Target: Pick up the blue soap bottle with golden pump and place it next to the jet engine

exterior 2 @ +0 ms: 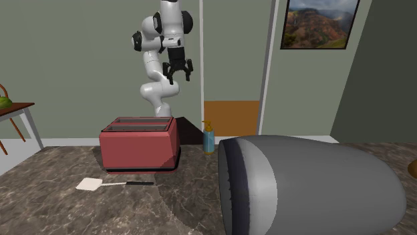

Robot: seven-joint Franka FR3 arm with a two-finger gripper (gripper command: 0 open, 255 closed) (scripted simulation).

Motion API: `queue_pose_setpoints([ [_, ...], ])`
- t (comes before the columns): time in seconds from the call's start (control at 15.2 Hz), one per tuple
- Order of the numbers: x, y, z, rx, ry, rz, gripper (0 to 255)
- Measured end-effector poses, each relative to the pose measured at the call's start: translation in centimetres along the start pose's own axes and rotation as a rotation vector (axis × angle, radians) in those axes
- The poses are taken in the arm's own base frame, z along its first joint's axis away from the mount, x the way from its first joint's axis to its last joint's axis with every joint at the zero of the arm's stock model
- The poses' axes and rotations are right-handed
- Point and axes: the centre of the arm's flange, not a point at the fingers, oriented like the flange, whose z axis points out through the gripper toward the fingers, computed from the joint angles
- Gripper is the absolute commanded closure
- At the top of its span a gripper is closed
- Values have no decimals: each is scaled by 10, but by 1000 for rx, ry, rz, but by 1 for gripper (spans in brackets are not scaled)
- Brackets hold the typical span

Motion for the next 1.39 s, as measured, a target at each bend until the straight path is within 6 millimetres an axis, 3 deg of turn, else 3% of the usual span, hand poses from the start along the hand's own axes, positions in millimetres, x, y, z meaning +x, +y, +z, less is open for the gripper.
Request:
queue_pose_setpoints([
  [0.13, -1, -1, 6, 0, 8, 7, 0],
  [0.26, 2, -7, 25, -1, 36, 32, 0],
  [0.53, 5, -26, 73, -4, 108, 92, 0],
  [1.25, 51, -58, 204, -14, 311, 268, 0],
  [1.39, 56, -62, 218, -14, 338, 287, 0],
])
